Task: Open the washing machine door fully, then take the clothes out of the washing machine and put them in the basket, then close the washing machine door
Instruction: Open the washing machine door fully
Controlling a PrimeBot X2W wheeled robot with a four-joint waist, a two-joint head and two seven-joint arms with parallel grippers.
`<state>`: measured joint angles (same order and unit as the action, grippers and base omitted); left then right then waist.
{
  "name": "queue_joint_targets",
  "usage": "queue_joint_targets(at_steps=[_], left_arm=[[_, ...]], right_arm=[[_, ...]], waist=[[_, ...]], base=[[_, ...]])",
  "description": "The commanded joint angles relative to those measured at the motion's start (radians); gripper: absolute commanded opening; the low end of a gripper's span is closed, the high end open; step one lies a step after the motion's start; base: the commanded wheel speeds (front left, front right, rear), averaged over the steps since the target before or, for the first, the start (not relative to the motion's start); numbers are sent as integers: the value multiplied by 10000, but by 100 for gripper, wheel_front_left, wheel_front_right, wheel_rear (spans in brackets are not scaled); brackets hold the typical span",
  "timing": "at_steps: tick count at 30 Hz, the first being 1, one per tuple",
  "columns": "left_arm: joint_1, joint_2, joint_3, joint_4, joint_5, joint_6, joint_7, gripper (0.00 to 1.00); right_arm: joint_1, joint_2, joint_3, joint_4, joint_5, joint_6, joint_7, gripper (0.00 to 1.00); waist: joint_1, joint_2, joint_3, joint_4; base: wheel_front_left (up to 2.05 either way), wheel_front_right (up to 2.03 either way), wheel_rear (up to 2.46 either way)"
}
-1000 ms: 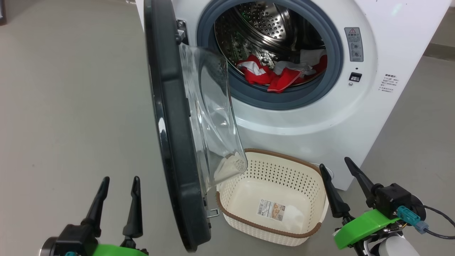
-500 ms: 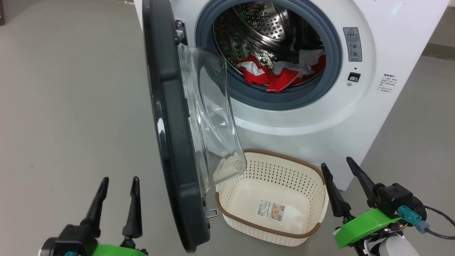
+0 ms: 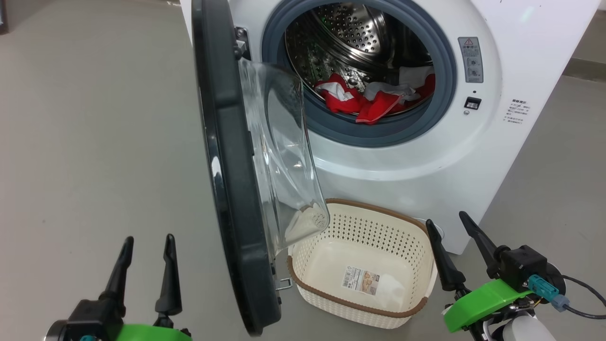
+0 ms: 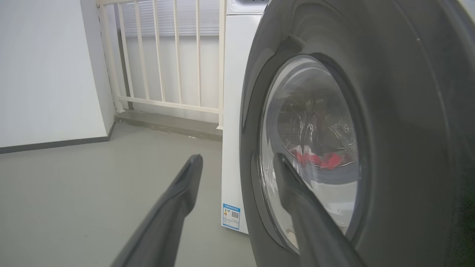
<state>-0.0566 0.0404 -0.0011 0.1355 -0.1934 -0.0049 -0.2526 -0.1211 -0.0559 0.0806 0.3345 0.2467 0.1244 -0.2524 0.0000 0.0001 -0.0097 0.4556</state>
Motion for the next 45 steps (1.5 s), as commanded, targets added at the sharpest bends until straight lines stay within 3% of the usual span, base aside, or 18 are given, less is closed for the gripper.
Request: queue_joint_targets(at_steps=[1, 2, 3, 4, 5, 10, 20, 26, 35, 45], left_arm=[[-198, 98, 342, -287, 68, 115, -92, 100], [-180, 98, 344, -290, 97, 155, -92, 100], [-162, 98, 335, -280, 106, 190, -92, 47], [-152, 98, 307, -293, 111, 234, -92, 7], [-157, 98, 279, -326, 131, 273, -92, 0], [-335, 98, 180, -828, 206, 396, -92, 0], [-1038, 98, -65, -3293, 204, 724, -92, 0], [-1357, 98, -680, -4399, 117, 685, 22, 0], [-1503, 98, -2503, -5285, -643, 487, 1452, 0], [-1109, 98, -3909, -4740, -1198, 446, 3641, 0]], right_arm=[[-62, 23, 278, -177, 86, 63, -93, 100], [-60, 24, 287, -160, 95, 63, -93, 100], [-56, 25, 289, -147, 101, 63, -93, 100], [-49, 27, 297, -132, 104, 63, -93, 100], [-44, 28, 307, -118, 103, 63, -93, 100], [-35, 35, 312, -89, 102, 63, -93, 100], [-96, 48, 403, 4, 119, 63, -93, 100], [-149, 52, 431, 37, 121, 63, -93, 100], [-253, 55, 468, 86, 124, 63, -93, 100], [-324, 56, 478, 76, 147, 63, -93, 100]], waist=[[0, -1, -10, -2], [0, -1, -17, -6], [0, -1, -24, -12], [0, -1, -35, -18], [0, -1, -39, -23], [0, -1, -55, -30], [0, -1, -21, -118], [0, -1, 40, -236], [0, -1, 162, -447], [0, -1, 300, -517]], base=[[0, 0, 0], [0, 0, 0], [0, 0, 0], [0, 0, 0], [0, 0, 0], [0, 0, 0], [0, 0, 0], [0, 0, 0], [0, 0, 0], [0, 0, 0]])
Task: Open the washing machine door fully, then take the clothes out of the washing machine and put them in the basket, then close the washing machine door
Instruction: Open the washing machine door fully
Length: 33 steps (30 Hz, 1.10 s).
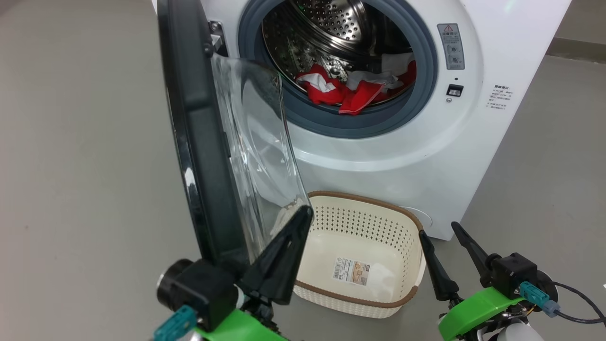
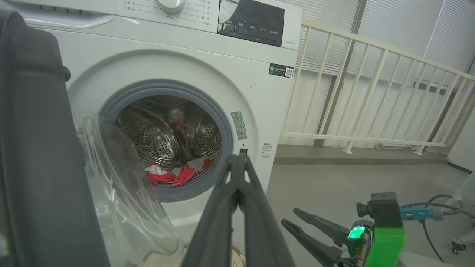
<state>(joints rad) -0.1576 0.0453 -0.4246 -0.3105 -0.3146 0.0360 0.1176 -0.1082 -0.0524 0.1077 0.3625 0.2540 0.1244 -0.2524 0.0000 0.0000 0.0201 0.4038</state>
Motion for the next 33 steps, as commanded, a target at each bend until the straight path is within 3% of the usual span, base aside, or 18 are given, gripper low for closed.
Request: queue_joint_targets(at_steps=[1, 10, 33], left_arm=[[-35, 49, 271, -183, -104, 89, 82, 0], [381, 212, 327, 778, -135, 653, 1177, 0], [872, 978, 1585, 966, 386, 2010, 1409, 0]], right_arm=[[-458, 21, 204, -199, 71, 63, -93, 100], [-521, 21, 197, -218, 51, 63, -93, 100], [-438, -5, 388, -84, 74, 63, -93, 100]], waist=[[0, 0, 10, 0], [0, 0, 128, -14], [0, 0, 183, 605]], base=[[0, 0, 0], [0, 0, 0], [0, 0, 0]])
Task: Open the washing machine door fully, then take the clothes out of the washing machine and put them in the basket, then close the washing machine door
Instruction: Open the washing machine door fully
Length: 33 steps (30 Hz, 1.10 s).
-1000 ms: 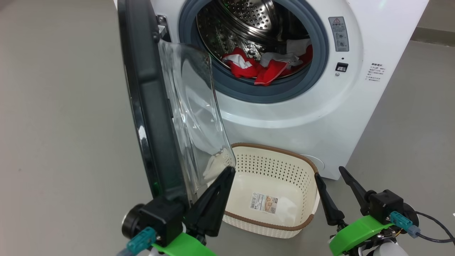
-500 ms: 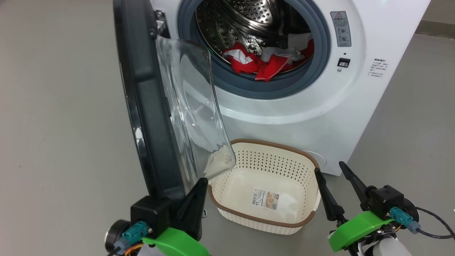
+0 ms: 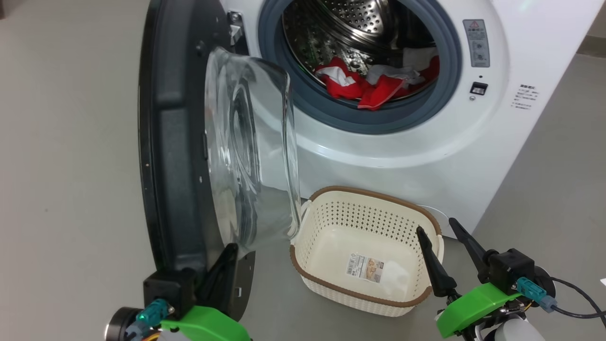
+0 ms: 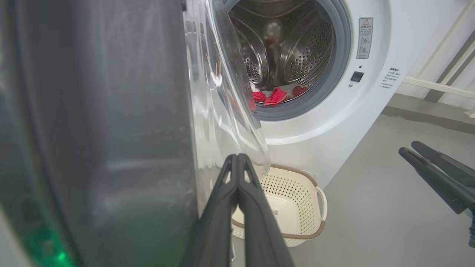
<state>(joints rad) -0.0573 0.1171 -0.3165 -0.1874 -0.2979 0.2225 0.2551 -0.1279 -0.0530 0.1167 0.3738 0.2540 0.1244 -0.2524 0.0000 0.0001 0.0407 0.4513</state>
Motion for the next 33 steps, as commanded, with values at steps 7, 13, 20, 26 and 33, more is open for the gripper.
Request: queue_joint_targets(at_steps=[7, 13, 20, 26, 33], left_arm=[[55, 587, 989, -358, 535, 635, -39, 0], [182, 782, 1520, -274, 546, 944, -252, 0], [145, 945, 2267, 192, 389, 1218, -885, 0], [-123, 949, 2921, 1130, -165, 1132, -1665, 0], [-615, 809, 3666, 2063, -744, 1103, -2782, 0]], right_arm=[[-145, -73, 373, -161, 88, 63, -93, 100], [-101, -129, 513, -156, 117, 63, -93, 100], [-128, -308, 638, -150, 104, 63, -93, 100], [-250, -636, 802, -133, 35, 63, -93, 100], [-372, -1010, 1033, -108, 55, 63, -93, 100]], waist=[[0, -1, -89, 529], [0, -1, -43, 659], [0, -1, 265, 634], [0, -1, 676, 563], [0, -1, 1054, 532]], base=[[0, 0, 0], [0, 0, 0], [0, 0, 0], [0, 0, 0], [0, 0, 0]])
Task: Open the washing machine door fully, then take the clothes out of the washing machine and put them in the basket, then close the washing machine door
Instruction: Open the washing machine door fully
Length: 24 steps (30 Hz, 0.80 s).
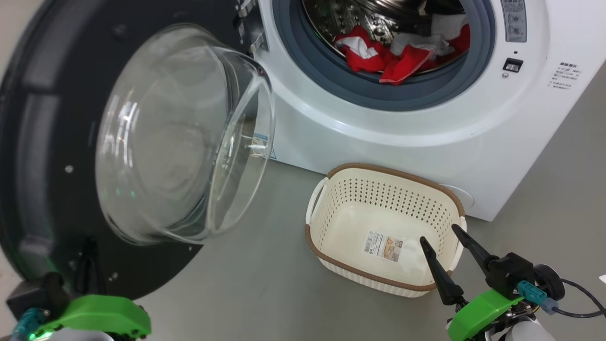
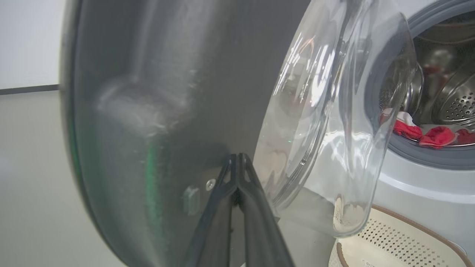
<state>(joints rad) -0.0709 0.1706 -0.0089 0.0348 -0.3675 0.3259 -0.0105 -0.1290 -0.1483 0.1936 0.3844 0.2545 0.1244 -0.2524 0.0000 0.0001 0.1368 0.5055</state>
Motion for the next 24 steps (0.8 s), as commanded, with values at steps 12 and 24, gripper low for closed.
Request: queue_joint_targets(at_steps=[12, 24], left_arm=[[-1477, 444, 1586, 1732, -532, 98, -1646, 0], [-2533, 384, 2479, 3316, -1179, -449, -2447, 0]], right_arm=[[-515, -440, 561, -149, 60, 63, -93, 100], [-672, -617, 832, -160, -11, 63, -93, 100]], waist=[[0, -1, 447, -3], [0, -1, 870, -18]], base=[[0, 0, 0], [0, 0, 0]])
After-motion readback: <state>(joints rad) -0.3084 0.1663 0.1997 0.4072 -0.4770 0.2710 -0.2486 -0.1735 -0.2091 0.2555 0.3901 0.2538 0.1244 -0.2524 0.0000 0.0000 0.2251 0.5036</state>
